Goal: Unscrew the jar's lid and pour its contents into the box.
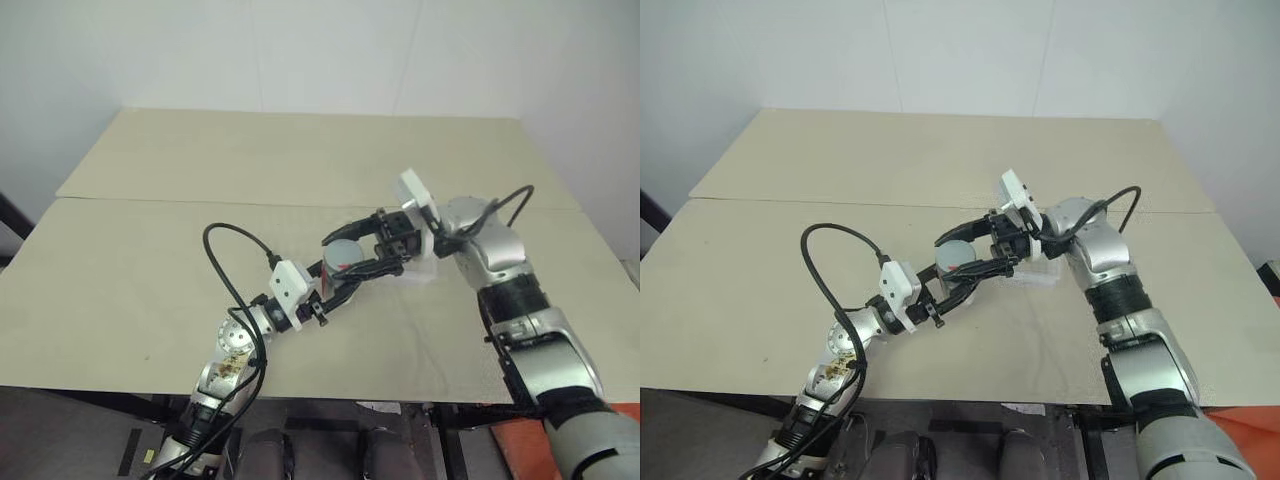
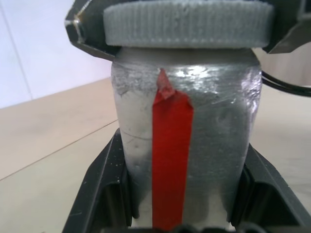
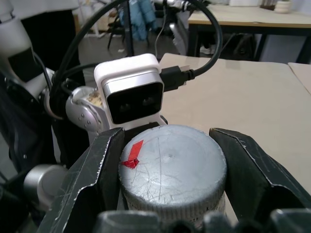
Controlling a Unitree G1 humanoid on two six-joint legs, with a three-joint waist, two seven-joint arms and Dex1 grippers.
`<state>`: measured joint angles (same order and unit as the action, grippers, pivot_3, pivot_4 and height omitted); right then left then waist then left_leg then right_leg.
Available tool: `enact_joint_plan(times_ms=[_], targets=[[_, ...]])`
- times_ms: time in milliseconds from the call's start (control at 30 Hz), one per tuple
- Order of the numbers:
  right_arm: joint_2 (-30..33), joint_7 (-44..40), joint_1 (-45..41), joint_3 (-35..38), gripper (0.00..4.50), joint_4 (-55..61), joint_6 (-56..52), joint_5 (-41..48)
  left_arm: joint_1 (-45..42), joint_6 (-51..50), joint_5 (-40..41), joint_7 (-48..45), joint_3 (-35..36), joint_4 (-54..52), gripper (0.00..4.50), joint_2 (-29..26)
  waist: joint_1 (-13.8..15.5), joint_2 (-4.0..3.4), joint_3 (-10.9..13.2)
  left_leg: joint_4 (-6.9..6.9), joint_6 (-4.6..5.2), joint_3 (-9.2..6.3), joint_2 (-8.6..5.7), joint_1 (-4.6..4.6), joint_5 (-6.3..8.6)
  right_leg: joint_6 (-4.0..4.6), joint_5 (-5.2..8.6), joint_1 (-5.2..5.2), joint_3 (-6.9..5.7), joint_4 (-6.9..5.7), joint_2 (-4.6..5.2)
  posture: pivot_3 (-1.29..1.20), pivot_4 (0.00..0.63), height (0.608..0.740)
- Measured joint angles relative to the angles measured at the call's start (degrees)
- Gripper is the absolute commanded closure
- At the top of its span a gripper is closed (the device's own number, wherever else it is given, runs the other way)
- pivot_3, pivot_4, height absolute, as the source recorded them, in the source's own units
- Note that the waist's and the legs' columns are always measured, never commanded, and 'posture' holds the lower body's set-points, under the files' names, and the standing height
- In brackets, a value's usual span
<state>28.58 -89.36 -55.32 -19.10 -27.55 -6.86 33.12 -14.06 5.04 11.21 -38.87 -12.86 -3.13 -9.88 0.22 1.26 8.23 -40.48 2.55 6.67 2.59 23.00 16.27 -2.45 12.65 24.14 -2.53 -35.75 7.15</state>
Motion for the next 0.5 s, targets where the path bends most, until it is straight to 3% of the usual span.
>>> enact_joint_plan(times_ms=[100,267,500], targets=[[0.54,-0.17,-1.70,-3.46,1.71,-3.30,3.28,2.84,0.02,-0.12,-0.14,0.14,0.18,0.00,2.51,-0.22,-0.07,0.00,0.00,0.00,-0.02,0.02,0.02,0.00,-0.01,0.00,0.00,0.02,0.01,-0.01,0.00,0.00,0.150,0.740],[1.17,-0.24,-3.77,-6.39,0.12,-7.08,3.56,5.57,0.08,-0.17,-0.22,0.50,-0.12,-0.22,2.51,0.09,-0.06,-0.01,0.00,0.00,-0.02,0.01,0.04,0.00,-0.01,0.02,-0.01,0.01,0.00,-0.01,0.01,0.00,0.150,0.740],[5.06,-0.25,-1.15,-5.08,0.05,-3.47,5.97,8.85,0.72,-0.02,-0.31,0.98,-1.01,-0.72,2.51,0.79,0.35,0.00,0.01,-0.04,-0.03,-0.02,0.03,0.12,-0.02,0.02,-0.01,0.07,-0.09,0.00,0.09,0.00,0.150,0.740]])
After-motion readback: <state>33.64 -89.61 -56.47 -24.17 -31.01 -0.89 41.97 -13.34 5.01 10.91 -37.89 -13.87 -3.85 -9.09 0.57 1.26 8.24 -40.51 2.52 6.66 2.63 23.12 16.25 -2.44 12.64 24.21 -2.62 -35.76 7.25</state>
